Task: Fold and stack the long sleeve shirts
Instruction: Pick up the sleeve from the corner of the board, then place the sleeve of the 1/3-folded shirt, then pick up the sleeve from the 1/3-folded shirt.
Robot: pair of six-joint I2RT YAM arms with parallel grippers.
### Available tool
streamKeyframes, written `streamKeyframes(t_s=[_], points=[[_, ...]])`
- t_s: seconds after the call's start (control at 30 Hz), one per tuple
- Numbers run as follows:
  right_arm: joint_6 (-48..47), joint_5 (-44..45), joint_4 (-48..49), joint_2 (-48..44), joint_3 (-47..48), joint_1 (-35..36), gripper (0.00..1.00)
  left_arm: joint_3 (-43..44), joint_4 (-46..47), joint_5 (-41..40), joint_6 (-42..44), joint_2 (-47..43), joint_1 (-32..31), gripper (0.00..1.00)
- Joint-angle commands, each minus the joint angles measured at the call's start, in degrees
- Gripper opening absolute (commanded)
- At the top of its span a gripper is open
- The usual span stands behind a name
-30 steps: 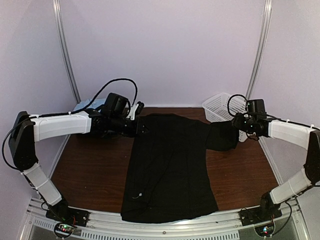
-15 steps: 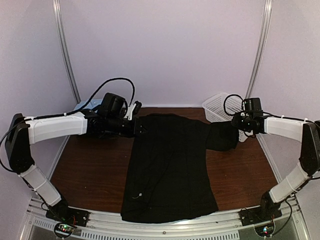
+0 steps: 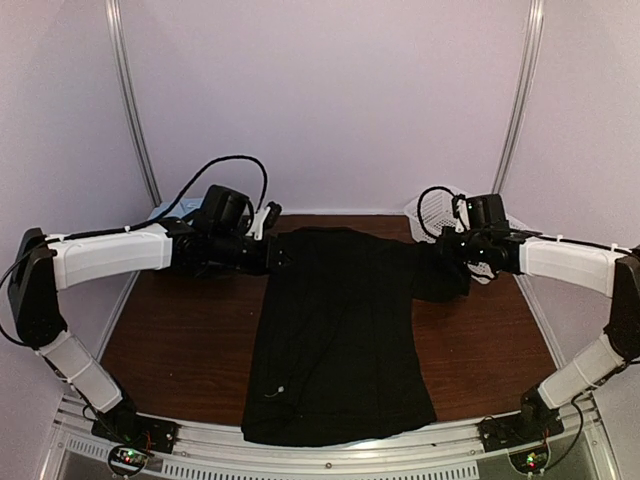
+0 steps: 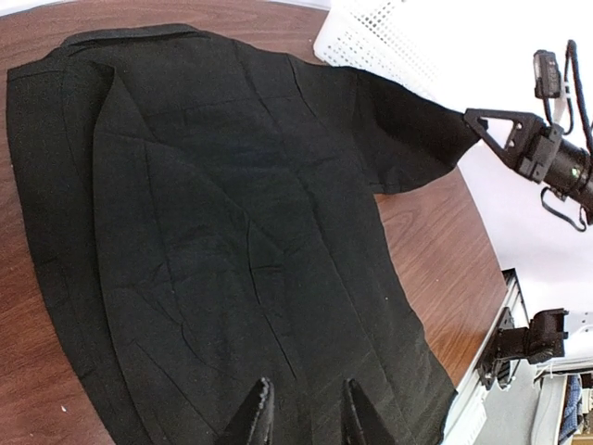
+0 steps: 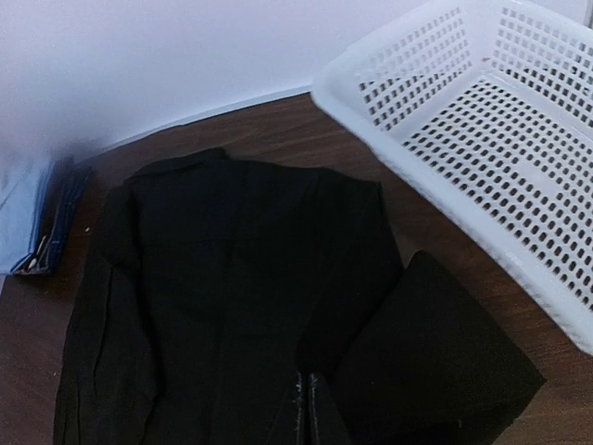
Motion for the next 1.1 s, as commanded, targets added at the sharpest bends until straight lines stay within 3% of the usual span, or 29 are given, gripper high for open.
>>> streamKeyframes(t_s=[0.0,0.2,0.37,0.53,0.63,0.7,0.93,1.07], points=[[4.3,2.1,2.4,-3.5,-4.0,9.7,0.0,-0.5,1.5,-0.1,-0.6,-2.0,-0.2,0.27],[11.0,5.9,8.5,-1.0,-10.7,22.8,0.0,-0.9,1.5,-0.6,-1.1,-2.0,-0.2,0.26],[10.6,14.5,5.6,-2.9,-9.8,26.1,0.0,-1.5,1.6,-0.9,-1.4,-3.0,-0.4,0.26],[7.4,21.0,2.6,-8.7,-8.7,26.2,0.25,-3.0,1.7,-2.5,-1.0,-5.5,-0.8,0.26],[6.4,24.7,0.3,-11.1,-8.2,26.1,0.63,-4.4,2.2,-4.4,-0.8,-7.2,-1.1,0.27],[6.7,27.1,-0.6,-13.0,-8.8,26.1,0.97,-5.5,3.0,-5.3,-1.0,-8.3,-1.3,0.27],[8.4,30.6,2.4,-19.6,-14.8,23.8,0.99,-8.6,5.1,-9.4,-3.3,-10.5,-2.9,0.27],[8.6,18.8,4.9,-20.8,-17.7,17.1,0.97,-9.3,6.0,-11.1,-4.5,-10.5,-3.7,0.27]])
